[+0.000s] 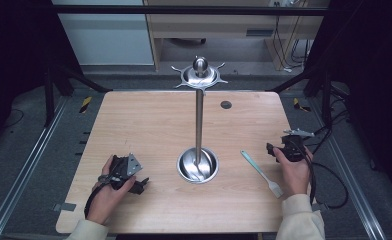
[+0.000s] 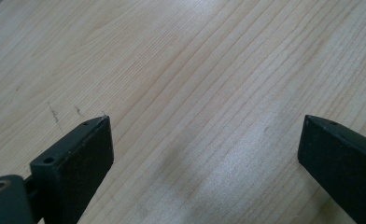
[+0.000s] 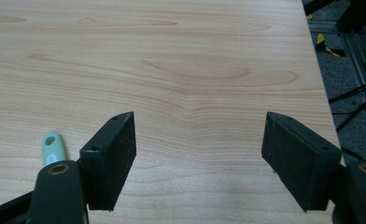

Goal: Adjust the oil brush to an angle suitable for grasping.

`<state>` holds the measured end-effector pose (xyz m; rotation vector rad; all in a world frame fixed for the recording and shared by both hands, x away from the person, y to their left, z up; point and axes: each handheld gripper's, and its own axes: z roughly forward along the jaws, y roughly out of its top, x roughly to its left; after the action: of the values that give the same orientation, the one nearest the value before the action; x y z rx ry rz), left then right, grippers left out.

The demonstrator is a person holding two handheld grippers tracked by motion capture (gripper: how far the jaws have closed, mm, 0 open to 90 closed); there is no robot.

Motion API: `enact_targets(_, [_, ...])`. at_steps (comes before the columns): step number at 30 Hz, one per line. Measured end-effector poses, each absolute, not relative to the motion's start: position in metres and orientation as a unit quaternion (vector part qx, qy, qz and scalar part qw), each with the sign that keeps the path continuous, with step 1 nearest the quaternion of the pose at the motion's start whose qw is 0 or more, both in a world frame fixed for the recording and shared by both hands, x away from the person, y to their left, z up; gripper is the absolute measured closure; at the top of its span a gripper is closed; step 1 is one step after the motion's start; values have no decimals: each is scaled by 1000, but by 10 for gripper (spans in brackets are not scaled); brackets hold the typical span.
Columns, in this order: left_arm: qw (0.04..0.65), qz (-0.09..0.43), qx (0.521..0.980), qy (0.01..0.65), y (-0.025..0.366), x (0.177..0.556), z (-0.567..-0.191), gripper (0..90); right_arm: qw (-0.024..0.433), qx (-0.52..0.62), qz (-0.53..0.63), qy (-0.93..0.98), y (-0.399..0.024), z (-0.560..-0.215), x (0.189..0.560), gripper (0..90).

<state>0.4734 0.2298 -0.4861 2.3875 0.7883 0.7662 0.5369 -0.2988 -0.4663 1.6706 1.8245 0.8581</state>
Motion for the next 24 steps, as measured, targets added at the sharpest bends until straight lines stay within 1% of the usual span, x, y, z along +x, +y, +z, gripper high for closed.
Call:
enact_targets(4, [254, 282, 879, 290, 230, 473, -486, 31, 260, 608, 311, 683, -293, -468, 538, 300])
enact_targets(5, [253, 283, 879, 289, 230, 473, -486, 31, 259, 603, 313, 687, -289, -467, 537, 333])
enact_targets(6, [253, 283, 879, 289, 230, 473, -486, 31, 259, 603, 313, 687, -289, -467, 537, 333])
enact_targets(7, [252, 281, 880, 289, 230, 473, -486, 31, 256, 592, 317, 695, -287, -466, 536, 402])
enact_targets(9, [251, 283, 880, 288, 230, 473, -485, 31, 251, 582, 321, 703, -283, -466, 535, 462])
enact_targets(10, [253, 283, 879, 288, 230, 473, -486, 31, 248, 575, 324, 709, -280, -466, 535, 524])
enact_targets(11, [252, 283, 879, 288, 230, 473, -486, 31, 245, 565, 324, 718, -278, -465, 534, 563])
enact_targets(12, [252, 283, 879, 288, 230, 473, -486, 31, 245, 565, 324, 718, -278, -465, 534, 563])
enact_targets(13, [252, 283, 879, 288, 230, 473, -486, 31, 244, 555, 323, 727, -275, -465, 533, 588])
enact_targets(15, [252, 284, 880, 286, 230, 474, -485, 31, 237, 529, 318, 750, -264, -466, 531, 711])
enact_targets(16, [254, 284, 879, 286, 230, 474, -485, 31, 236, 524, 316, 755, -262, -467, 531, 742])
enact_targets(17, [254, 283, 879, 287, 230, 473, -486, 31, 236, 524, 316, 755, -262, -467, 531, 742])
enact_targets(18, [254, 283, 879, 287, 230, 473, -486, 31, 234, 517, 315, 761, -260, -467, 531, 766])
enact_targets(19, [253, 285, 879, 286, 230, 474, -485, 31, 224, 507, 315, 771, -254, -468, 531, 815])
enact_targets(20, [251, 283, 880, 286, 230, 474, -485, 31, 221, 502, 314, 775, -252, -469, 530, 839])
enact_targets(21, [251, 283, 880, 286, 230, 474, -485, 31, 221, 502, 314, 775, -252, -469, 530, 839])
enact_targets(22, [250, 283, 881, 286, 230, 474, -485, 31, 215, 492, 316, 783, -248, -470, 530, 878])
enact_targets(24, [251, 283, 881, 286, 230, 474, -485, 31, 207, 481, 313, 793, -244, -472, 529, 900])
